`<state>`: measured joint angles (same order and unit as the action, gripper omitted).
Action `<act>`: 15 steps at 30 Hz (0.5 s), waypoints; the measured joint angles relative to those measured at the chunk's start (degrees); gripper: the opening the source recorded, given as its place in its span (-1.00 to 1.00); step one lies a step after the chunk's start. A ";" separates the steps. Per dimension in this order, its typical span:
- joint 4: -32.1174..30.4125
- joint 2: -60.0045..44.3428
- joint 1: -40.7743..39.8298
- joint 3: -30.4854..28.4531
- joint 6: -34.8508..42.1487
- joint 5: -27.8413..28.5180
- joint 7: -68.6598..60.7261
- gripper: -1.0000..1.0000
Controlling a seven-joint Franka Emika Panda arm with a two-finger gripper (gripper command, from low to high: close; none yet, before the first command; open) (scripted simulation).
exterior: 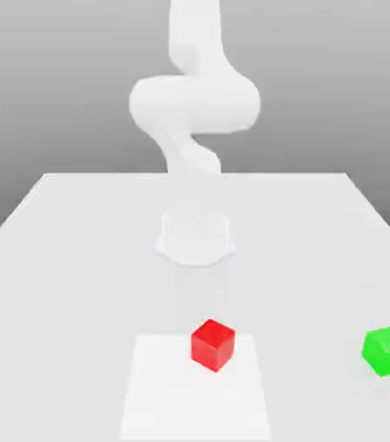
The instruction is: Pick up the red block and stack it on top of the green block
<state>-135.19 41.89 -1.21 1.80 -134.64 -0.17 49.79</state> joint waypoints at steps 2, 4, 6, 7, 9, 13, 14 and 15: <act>-3.21 -3.87 -1.16 1.71 -2.76 -0.19 3.79 0.00; -6.33 -7.66 -2.23 3.31 -5.46 -0.34 7.50 0.00; -9.41 -11.42 -3.26 4.84 -8.10 -0.51 11.21 0.00; -10.96 -13.30 -3.81 5.64 -9.44 -0.65 13.00 0.00; -14.08 -17.13 -4.69 7.00 -12.10 -0.76 16.83 0.00; -20.62 -25.34 -6.22 9.51 -17.77 -1.14 24.81 0.00; -22.35 -27.58 -6.64 10.21 -19.31 -1.40 26.82 0.00; -24.13 -29.95 -6.84 10.69 -20.94 -1.58 29.01 0.00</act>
<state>-159.33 11.94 -8.06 12.48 -155.57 -1.75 78.80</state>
